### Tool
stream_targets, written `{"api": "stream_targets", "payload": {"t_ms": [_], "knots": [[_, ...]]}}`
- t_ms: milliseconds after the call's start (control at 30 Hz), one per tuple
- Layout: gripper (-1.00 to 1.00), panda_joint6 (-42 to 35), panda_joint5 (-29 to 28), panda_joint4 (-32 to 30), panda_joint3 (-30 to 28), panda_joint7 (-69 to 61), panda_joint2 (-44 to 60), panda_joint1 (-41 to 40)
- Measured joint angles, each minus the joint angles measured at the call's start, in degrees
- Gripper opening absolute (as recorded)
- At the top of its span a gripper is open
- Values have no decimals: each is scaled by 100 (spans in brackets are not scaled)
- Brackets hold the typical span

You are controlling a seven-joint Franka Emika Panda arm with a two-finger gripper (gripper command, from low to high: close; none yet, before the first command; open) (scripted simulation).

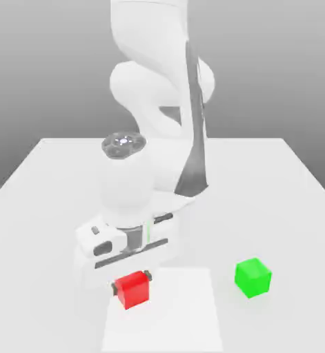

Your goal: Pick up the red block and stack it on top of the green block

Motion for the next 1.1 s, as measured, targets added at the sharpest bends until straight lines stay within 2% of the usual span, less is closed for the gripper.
{"api": "stream_targets", "payload": {"t_ms": [100, 300, 767, 1000, 1033, 1100], "knots": [[-100, 26, 7, 4, 31, -7, 32, -28], [-100, -896, -581, -164, -212, 423, -1072, 63], [-100, -1733, -510, -171, 1150, 2142, -1937, 2104], [-100, -810, -933, -116, 1231, 2630, -949, 2237], [100, -642, -997, -113, 1204, 2676, -773, 2254], [100, -642, -997, -113, 1204, 2676, -773, 2254]]}}
